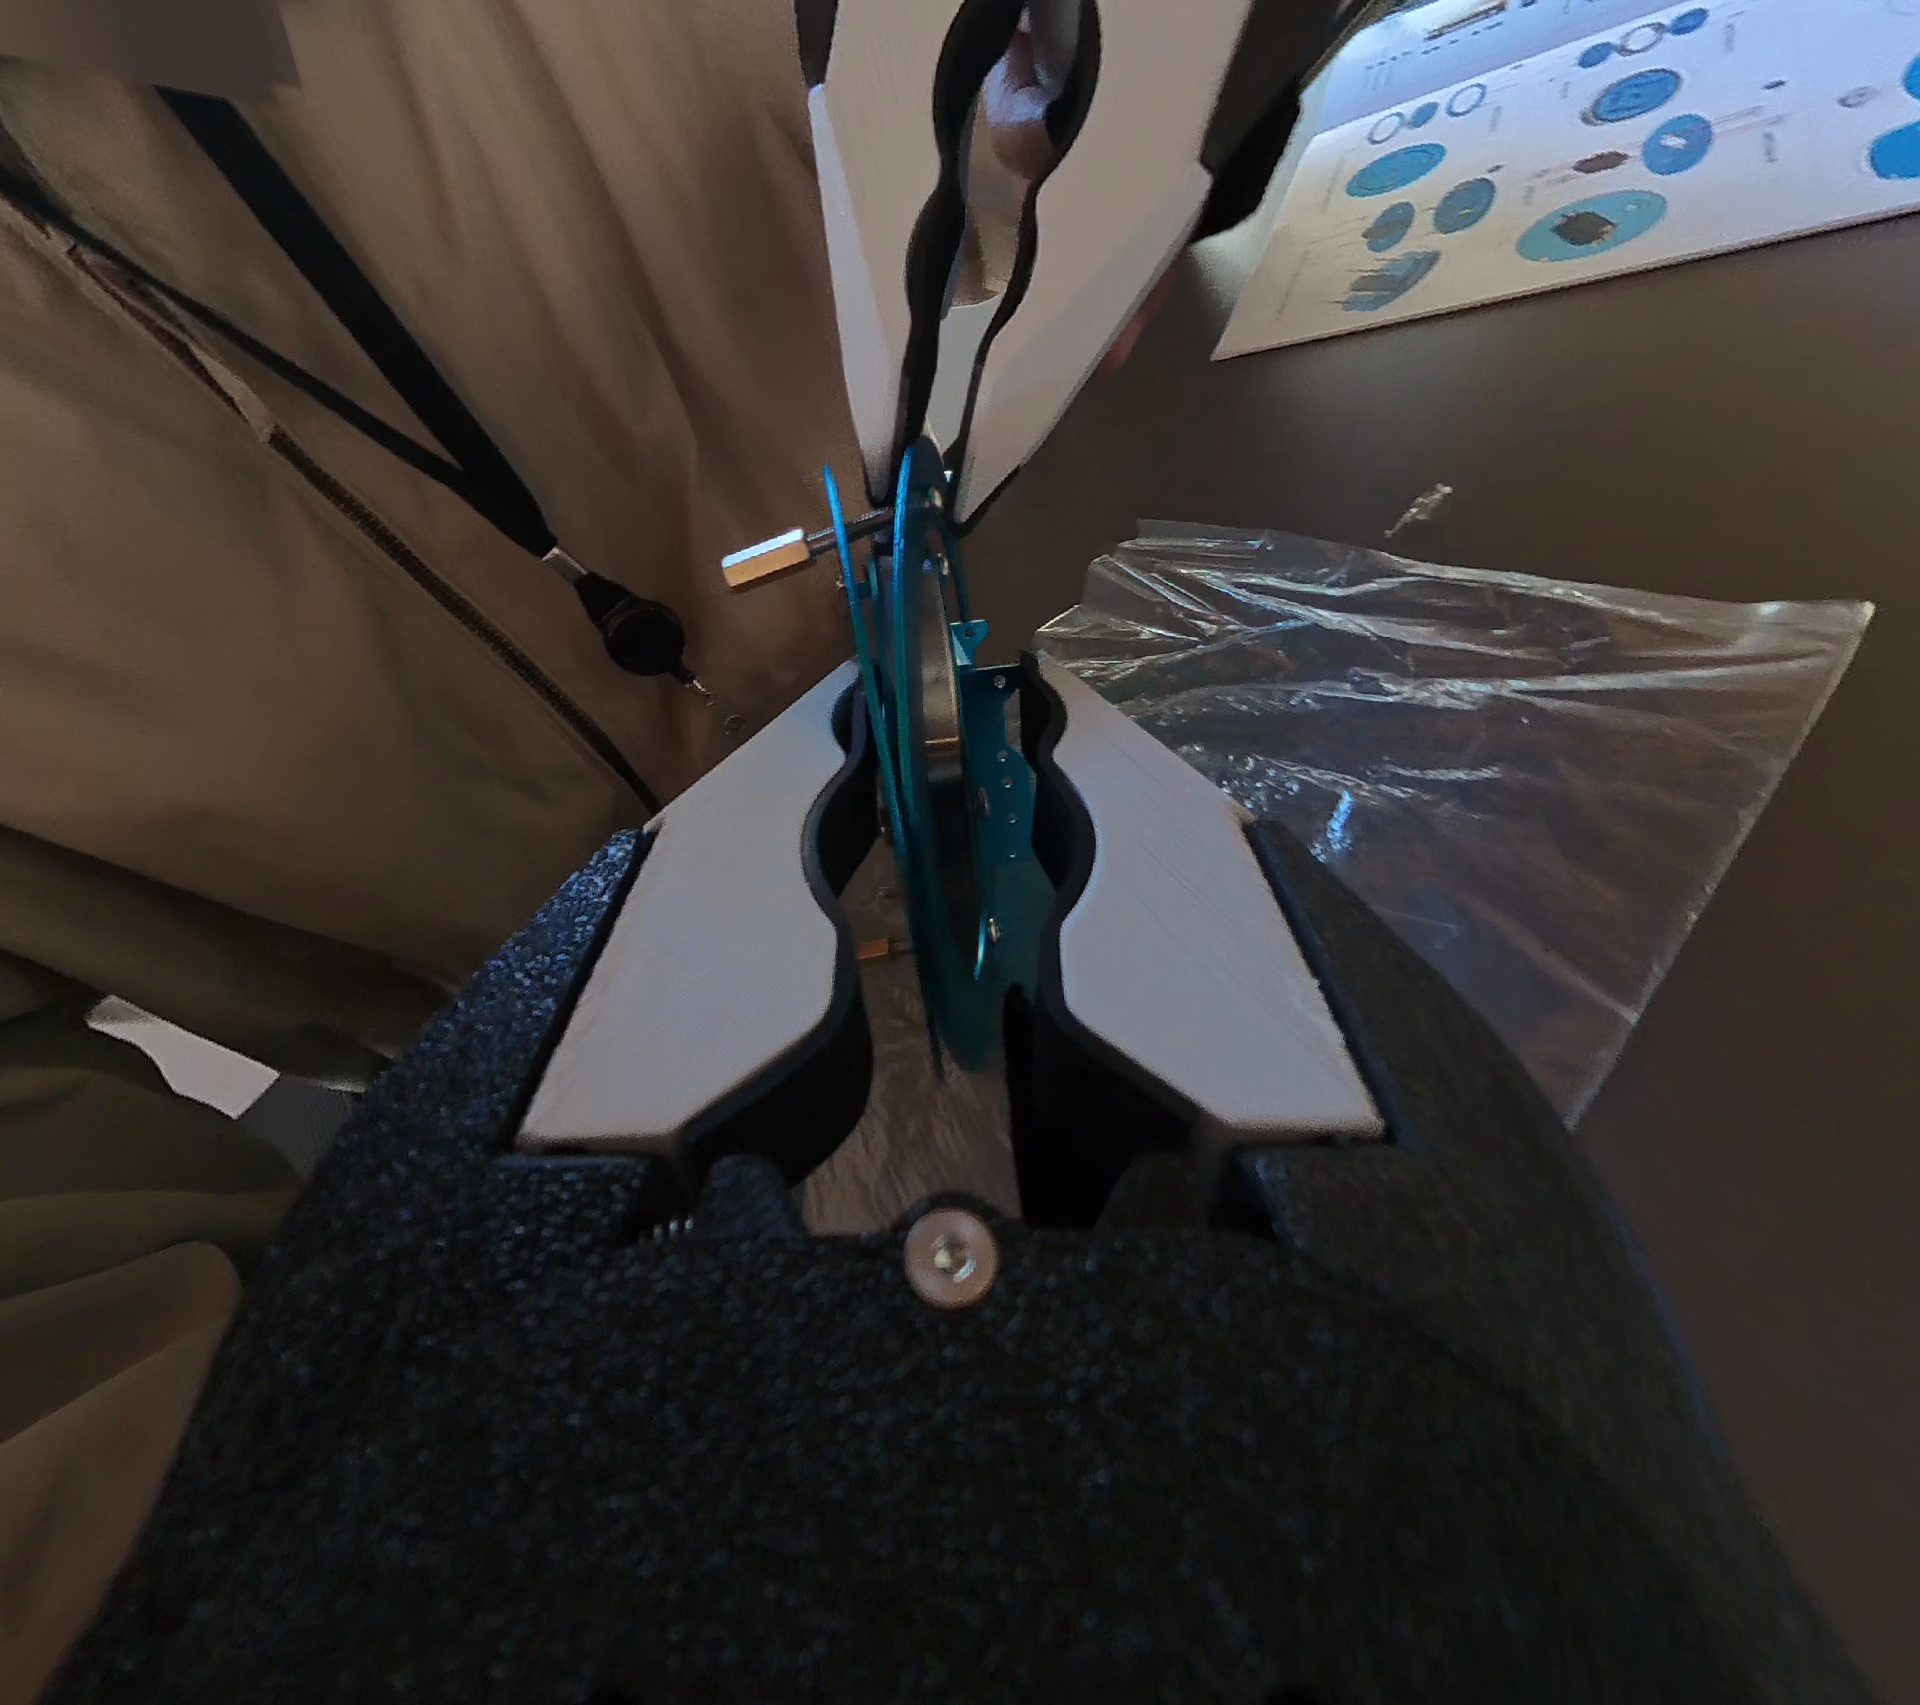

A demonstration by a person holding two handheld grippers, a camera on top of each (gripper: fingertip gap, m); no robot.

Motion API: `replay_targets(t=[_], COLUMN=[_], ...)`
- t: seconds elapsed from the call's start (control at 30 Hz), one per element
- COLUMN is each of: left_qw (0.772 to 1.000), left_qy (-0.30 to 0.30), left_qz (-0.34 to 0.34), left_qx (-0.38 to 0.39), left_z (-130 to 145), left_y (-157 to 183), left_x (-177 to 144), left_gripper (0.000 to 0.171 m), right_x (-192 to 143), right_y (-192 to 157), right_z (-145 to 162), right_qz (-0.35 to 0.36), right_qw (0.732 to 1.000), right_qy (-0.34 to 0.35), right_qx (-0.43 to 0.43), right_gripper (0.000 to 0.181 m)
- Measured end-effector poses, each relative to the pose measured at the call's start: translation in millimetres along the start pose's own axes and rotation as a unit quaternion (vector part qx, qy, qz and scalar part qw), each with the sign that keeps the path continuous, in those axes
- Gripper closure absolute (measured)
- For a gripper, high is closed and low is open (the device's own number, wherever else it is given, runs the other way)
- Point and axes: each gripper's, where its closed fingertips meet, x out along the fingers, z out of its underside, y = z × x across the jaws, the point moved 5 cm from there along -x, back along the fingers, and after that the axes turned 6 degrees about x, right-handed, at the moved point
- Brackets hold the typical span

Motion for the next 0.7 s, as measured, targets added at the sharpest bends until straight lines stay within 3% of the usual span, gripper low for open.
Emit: replay_targets(t=[0.2, 0.3, 0.5, 0.7], left_qw=[0.998, 0.996, 0.996, 0.994], left_qy=[0.011, 0.027, 0.063, 0.098], left_qz=[-0.029, 0.002, 0.031, 0.017], left_qx=[-0.053, -0.084, -0.057, -0.044], left_z=[13.0, 18.4, 24.3, 30.3], left_y=[-6.1, -1.2, 11.5, 12.5], left_x=[-5.3, -6.2, -5.3, -4.9], left_gripper=[0.169, 0.167, 0.160, 0.152], right_x=[-3.7, -5.0, -4.0, -3.4], right_y=[3.1, 3.3, -1.3, -2.6], right_z=[-1.7, -2.7, -1.3, 0.3], right_qz=[0.016, 0.013, -0.005, -0.011], right_qw=[1.000, 1.000, 1.000, 1.000], right_qy=[0.009, 0.013, 0.008, 0.005], right_qx=[-0.006, -0.005, -0.008, -0.005], right_gripper=[0.156, 0.156, 0.156, 0.156])
